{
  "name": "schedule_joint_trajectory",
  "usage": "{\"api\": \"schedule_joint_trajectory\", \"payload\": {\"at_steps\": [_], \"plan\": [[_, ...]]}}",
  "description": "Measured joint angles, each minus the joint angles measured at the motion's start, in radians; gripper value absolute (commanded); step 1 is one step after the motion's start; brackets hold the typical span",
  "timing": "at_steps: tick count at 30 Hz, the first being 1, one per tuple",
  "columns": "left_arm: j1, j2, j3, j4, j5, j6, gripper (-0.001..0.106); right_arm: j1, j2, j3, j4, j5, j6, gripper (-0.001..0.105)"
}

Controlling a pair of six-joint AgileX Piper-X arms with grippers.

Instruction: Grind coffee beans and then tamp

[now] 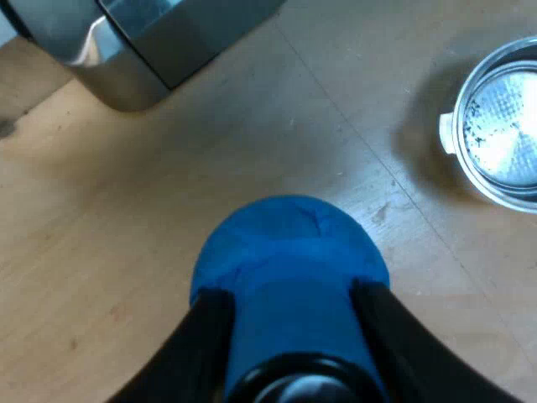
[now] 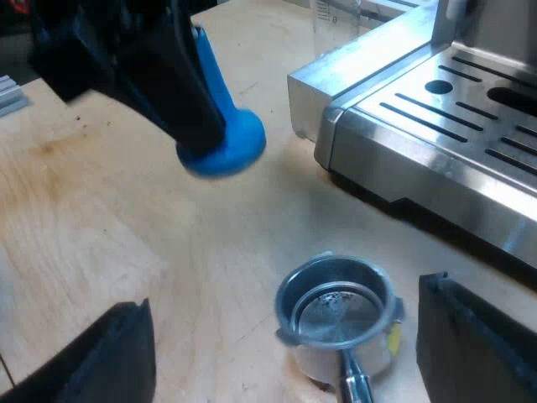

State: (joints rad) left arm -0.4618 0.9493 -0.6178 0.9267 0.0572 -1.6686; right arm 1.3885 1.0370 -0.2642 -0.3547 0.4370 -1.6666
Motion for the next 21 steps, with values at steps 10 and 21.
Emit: {"api": "schedule_joint_trajectory", "payload": {"at_steps": [10,21], "plan": [[0.110,0.120,0.018,-0.065,0.024,0.012,0.000,0.000,0.000,0.000,0.000,0.000,0.000,0.066],[0.111,0.228,0.018,-0.134,0.024,0.025,0.000,0.000,0.000,0.000,0.000,0.000,0.000,0.066]]}}
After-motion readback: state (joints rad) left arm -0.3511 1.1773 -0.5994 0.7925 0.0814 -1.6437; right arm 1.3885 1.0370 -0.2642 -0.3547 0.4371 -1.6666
